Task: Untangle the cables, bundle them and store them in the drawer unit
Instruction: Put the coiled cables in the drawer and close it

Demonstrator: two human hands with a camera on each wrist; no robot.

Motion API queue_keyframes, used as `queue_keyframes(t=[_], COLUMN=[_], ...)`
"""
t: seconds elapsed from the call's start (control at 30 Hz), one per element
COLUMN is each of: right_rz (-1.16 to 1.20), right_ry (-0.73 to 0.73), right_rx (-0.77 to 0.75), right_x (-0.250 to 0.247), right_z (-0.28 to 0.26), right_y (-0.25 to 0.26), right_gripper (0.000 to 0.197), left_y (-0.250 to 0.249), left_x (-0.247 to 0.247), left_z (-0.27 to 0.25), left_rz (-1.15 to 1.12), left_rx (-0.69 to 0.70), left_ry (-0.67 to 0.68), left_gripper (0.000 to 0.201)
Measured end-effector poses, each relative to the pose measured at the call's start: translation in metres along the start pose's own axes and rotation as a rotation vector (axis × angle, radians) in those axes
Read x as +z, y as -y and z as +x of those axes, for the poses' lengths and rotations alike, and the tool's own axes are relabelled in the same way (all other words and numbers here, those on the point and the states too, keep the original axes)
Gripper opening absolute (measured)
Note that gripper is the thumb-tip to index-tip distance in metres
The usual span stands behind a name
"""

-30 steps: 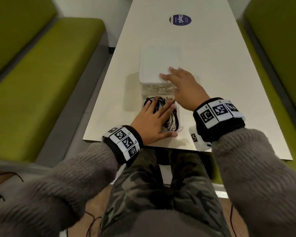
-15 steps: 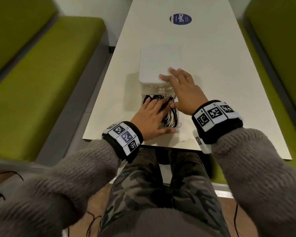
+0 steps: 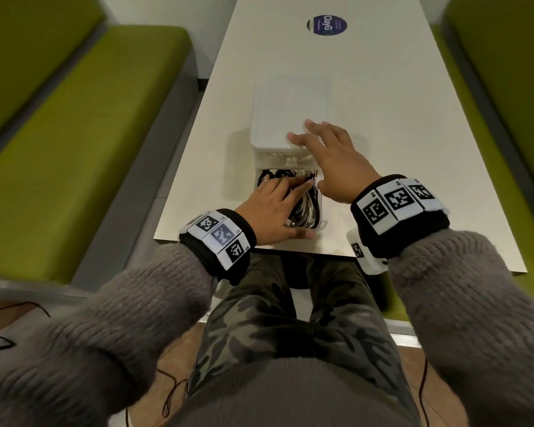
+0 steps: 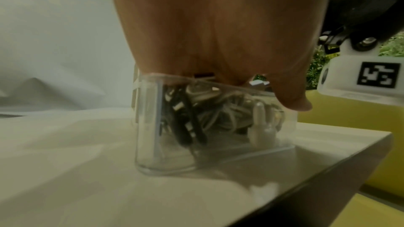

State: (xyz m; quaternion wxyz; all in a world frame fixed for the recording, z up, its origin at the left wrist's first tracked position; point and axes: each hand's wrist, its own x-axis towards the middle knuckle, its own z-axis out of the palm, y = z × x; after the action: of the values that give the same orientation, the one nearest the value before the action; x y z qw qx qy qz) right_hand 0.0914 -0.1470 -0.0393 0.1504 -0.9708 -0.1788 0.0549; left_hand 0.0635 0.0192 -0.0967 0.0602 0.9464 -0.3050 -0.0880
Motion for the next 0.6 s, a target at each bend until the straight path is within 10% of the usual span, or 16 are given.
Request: queue_keyframes(t=[0.6], right_rz=[0.064], right_ry=[0.043], right_rx=[0.034], right_x=[-0.001], right_z=[-0.001], right_y=[0.003], right_gripper=[0.086], left_y=[0.002], left_x=[-0.008], left_z=[-0.004], left_rz=[-0.188], left_rx=[-0.013], left_ry=[-0.009], left_gripper=[0.097])
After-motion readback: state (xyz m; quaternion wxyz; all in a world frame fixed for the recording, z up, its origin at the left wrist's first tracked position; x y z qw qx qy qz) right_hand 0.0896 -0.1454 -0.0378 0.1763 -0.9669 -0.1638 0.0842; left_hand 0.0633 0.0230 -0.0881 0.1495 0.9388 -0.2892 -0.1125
